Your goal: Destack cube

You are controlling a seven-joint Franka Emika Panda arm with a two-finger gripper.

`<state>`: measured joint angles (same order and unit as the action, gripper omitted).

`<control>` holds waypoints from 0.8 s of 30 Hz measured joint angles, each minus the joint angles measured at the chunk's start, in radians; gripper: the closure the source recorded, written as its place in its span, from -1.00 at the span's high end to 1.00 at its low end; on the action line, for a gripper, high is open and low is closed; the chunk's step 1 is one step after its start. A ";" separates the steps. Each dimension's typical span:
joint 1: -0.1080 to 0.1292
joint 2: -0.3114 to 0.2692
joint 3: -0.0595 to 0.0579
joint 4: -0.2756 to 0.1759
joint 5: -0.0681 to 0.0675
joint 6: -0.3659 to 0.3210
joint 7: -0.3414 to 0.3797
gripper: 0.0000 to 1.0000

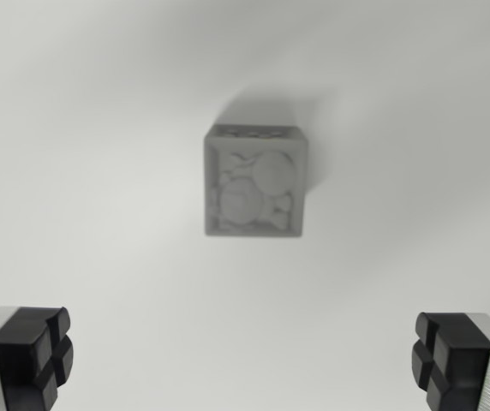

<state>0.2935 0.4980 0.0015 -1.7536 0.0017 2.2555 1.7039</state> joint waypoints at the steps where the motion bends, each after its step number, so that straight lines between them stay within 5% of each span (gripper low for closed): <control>1: 0.000 -0.007 0.000 0.002 0.000 -0.009 0.000 1.00; 24: 0.000 -0.107 0.000 0.081 0.000 -0.186 0.000 1.00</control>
<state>0.2935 0.3914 0.0015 -1.6730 0.0017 2.0691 1.7040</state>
